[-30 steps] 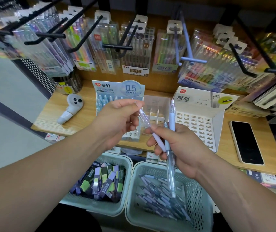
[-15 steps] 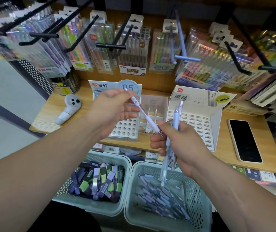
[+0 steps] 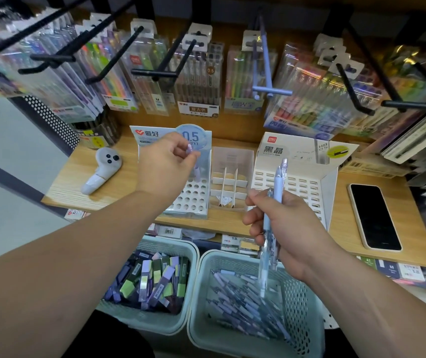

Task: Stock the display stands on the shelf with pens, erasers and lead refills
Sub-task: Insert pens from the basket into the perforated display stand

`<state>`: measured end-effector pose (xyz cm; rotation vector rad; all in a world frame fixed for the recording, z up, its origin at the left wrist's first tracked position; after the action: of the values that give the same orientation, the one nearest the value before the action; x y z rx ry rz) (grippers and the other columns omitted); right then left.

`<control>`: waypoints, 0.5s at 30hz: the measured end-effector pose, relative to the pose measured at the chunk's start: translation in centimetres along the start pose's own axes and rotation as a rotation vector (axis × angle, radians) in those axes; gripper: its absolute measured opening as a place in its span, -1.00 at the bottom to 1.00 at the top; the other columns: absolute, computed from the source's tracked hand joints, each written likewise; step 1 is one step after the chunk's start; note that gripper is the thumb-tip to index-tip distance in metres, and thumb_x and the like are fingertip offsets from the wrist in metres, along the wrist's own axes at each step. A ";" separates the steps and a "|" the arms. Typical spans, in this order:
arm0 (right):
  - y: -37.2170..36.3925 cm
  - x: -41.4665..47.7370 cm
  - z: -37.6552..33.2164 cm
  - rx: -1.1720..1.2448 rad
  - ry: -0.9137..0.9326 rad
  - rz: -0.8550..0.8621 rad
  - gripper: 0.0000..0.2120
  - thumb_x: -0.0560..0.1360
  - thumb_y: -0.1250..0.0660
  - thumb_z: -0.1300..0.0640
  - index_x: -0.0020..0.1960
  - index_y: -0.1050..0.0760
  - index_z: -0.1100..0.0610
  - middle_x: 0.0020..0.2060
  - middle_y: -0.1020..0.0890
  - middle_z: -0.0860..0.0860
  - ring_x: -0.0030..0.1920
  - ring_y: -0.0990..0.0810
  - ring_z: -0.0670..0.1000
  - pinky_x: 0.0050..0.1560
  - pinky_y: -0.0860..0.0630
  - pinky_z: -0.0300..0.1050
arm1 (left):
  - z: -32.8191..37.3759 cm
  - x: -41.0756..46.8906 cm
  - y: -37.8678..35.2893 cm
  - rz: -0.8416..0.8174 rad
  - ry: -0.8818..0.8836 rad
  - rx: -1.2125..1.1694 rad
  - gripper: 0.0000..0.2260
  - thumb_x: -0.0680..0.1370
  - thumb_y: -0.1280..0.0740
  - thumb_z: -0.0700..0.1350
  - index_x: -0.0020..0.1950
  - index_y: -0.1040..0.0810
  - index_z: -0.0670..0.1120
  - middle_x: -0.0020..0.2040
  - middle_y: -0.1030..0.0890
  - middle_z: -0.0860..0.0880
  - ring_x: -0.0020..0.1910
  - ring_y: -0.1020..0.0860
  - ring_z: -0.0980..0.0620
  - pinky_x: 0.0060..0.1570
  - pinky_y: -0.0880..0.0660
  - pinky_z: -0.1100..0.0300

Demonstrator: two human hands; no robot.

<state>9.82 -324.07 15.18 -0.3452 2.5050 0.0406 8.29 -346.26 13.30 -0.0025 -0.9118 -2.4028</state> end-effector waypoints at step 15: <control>1.2 -0.4 -0.2 0.016 0.018 -0.002 -0.76 0.62 -0.35 0.05 0.05 -0.56 0.25 -0.35 -0.62 0.11 -0.44 -0.50 0.00 -0.48 -0.44 -0.19 | -1.1 0.2 -3.0 -0.068 0.076 0.154 -0.80 0.47 -0.53 -0.08 -0.19 -0.52 -0.06 -0.38 -0.55 0.11 -0.35 -0.50 0.24 -0.31 -0.37 0.37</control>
<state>9.70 -322.89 15.47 -0.3431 2.5212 0.0162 6.81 -345.21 10.61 0.1798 -1.0745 -2.3698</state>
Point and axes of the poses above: each hand's wrist, its own x-axis towards the middle knuckle, its own y-axis out of the back of the hand, z = x × y, the point moved 2 cm from there along x, towards the middle knuckle
